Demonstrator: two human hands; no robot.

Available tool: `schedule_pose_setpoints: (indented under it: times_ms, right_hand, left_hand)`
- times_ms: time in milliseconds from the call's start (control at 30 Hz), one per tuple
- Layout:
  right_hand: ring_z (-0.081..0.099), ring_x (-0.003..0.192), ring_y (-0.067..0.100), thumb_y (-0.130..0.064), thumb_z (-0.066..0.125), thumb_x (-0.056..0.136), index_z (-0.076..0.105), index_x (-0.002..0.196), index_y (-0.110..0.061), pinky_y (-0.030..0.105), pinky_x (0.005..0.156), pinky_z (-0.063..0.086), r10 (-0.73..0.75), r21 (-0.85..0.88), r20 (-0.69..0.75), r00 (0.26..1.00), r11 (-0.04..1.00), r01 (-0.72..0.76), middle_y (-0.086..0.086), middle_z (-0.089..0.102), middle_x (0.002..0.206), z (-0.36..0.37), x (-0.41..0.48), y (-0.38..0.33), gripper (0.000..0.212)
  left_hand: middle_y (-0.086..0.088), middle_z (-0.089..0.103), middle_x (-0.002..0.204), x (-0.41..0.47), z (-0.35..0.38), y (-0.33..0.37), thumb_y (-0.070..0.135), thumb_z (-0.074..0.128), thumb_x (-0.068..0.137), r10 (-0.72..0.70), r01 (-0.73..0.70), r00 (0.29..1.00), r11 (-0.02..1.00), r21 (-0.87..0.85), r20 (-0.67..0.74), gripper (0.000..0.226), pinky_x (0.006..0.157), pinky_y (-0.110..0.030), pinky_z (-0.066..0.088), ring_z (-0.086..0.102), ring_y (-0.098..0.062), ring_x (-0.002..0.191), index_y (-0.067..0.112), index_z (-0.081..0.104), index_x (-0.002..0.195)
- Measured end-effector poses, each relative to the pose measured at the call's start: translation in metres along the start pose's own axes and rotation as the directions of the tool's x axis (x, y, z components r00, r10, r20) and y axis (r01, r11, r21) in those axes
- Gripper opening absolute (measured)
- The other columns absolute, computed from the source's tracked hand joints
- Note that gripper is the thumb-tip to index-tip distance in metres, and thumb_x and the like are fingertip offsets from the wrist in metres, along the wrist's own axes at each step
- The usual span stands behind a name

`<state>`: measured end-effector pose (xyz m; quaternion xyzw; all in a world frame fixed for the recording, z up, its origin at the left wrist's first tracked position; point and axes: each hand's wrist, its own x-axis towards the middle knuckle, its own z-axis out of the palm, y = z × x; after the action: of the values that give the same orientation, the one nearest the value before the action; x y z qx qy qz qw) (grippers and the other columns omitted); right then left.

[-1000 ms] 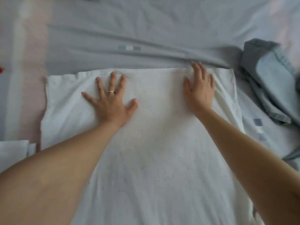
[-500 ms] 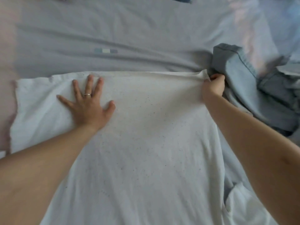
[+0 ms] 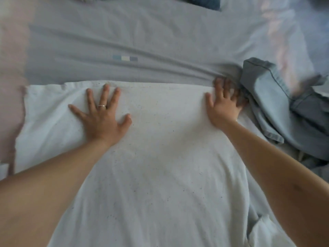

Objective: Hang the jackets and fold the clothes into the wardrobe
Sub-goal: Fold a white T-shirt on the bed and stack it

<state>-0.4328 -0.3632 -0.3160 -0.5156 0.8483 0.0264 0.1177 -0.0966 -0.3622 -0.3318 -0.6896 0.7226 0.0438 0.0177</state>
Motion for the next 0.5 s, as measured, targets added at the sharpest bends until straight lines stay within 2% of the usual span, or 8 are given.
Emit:
schedule_pose_setpoints:
  times_ms: [33, 67, 100, 167, 200, 234, 334, 501]
  right_hand:
    - [-0.009, 0.147, 0.029, -0.054, 0.019, 0.097, -0.003, 0.152, -0.034, 0.063, 0.112, -0.009, 0.094, 0.012, -0.02, 0.995, 0.996, -0.094, -0.005, -0.01, 0.161, -0.004, 0.002, -0.009, 0.062]
    - [-0.009, 0.147, 0.029, -0.048, 0.021, 0.099, -0.001, 0.154, -0.026, 0.061, 0.114, -0.009, 0.115, 0.0, -0.071, 0.991, 0.993, -0.115, 0.001, -0.01, 0.161, -0.005, -0.002, -0.024, 0.063]
    - [-0.009, 0.147, 0.029, -0.042, 0.024, 0.099, 0.001, 0.154, -0.019, 0.057, 0.115, -0.009, 0.054, -0.002, -0.131, 0.99, 0.999, -0.055, 0.006, -0.01, 0.161, -0.001, -0.012, -0.047, 0.064]
    - [-0.008, 0.147, 0.027, -0.037, 0.027, 0.097, 0.004, 0.154, -0.017, 0.049, 0.116, -0.013, -0.187, 0.091, -0.187, 0.965, 0.974, 0.206, 0.004, -0.006, 0.161, 0.011, -0.05, -0.099, 0.064]
    - [-0.006, 0.148, 0.026, -0.035, 0.028, 0.097, 0.005, 0.153, -0.021, 0.045, 0.115, -0.013, -0.306, 0.159, -0.162, 0.938, 0.93, 0.331, 0.0, -0.004, 0.161, 0.02, -0.074, -0.125, 0.063]
    - [-0.005, 0.148, 0.025, -0.033, 0.028, 0.097, 0.006, 0.153, -0.025, 0.043, 0.115, -0.013, -0.37, 0.222, -0.114, 0.922, 0.895, 0.387, -0.003, -0.002, 0.161, 0.029, -0.095, -0.148, 0.061]
    - [-0.005, 0.148, 0.021, -0.031, 0.028, 0.097, 0.007, 0.153, -0.029, 0.038, 0.116, -0.012, -0.267, 0.303, -0.021, 0.963, 0.917, 0.261, -0.007, -0.001, 0.161, 0.051, -0.12, -0.185, 0.06]
    - [0.006, 0.148, 0.021, -0.04, 0.017, 0.088, 0.017, 0.152, -0.03, 0.039, 0.116, -0.009, -0.219, 0.214, -0.131, 0.967, 0.946, 0.244, -0.007, 0.009, 0.16, 0.067, -0.115, -0.191, 0.066]
  left_hand:
    - [0.007, 0.006, 0.16, 0.0, 0.0, 0.0, 0.063, 0.039, 0.081, 0.003, -0.003, 1.0, 1.0, -0.003, -0.004, 0.079, 0.101, -0.078, 0.003, 0.002, -0.035, 0.145, 0.035, 0.013, 0.151]
    - [0.007, 0.007, 0.16, 0.001, 0.0, 0.001, 0.064, 0.034, 0.078, 0.002, -0.002, 1.0, 1.0, -0.006, -0.01, 0.08, 0.101, -0.078, 0.003, 0.003, -0.035, 0.145, 0.035, 0.014, 0.15]
    - [0.007, 0.008, 0.16, 0.0, 0.001, 0.0, 0.066, 0.031, 0.075, -0.006, 0.006, 1.0, 1.0, -0.009, -0.012, 0.082, 0.101, -0.078, 0.003, 0.003, -0.035, 0.145, 0.035, 0.015, 0.15]
    - [0.008, 0.008, 0.16, 0.001, 0.003, 0.001, 0.067, 0.028, 0.073, -0.006, 0.006, 1.0, 1.0, -0.016, -0.009, 0.084, 0.101, -0.078, 0.002, 0.003, -0.035, 0.146, 0.036, 0.016, 0.15]
    - [0.008, 0.009, 0.16, 0.001, 0.003, 0.002, 0.069, 0.028, 0.073, -0.006, 0.006, 1.0, 1.0, -0.028, -0.003, 0.084, 0.1, -0.078, 0.001, 0.003, -0.035, 0.146, 0.036, 0.016, 0.15]
    - [0.009, 0.009, 0.16, 0.002, 0.003, 0.003, 0.07, 0.027, 0.074, -0.01, 0.01, 1.0, 0.999, -0.04, -0.002, 0.083, 0.1, -0.077, 0.0, 0.003, -0.035, 0.146, 0.037, 0.016, 0.15]
    - [0.01, 0.006, 0.16, 0.002, 0.004, 0.006, 0.067, 0.021, 0.081, -0.013, 0.013, 1.0, 1.0, -0.006, -0.002, 0.075, 0.101, -0.078, 0.002, 0.002, -0.034, 0.146, 0.038, 0.013, 0.15]
    - [0.011, 0.004, 0.16, 0.001, 0.002, 0.0, 0.058, 0.009, 0.081, -0.032, 0.032, 0.999, 0.999, 0.019, 0.032, 0.072, 0.102, -0.076, 0.002, 0.003, -0.034, 0.146, 0.038, 0.009, 0.15]
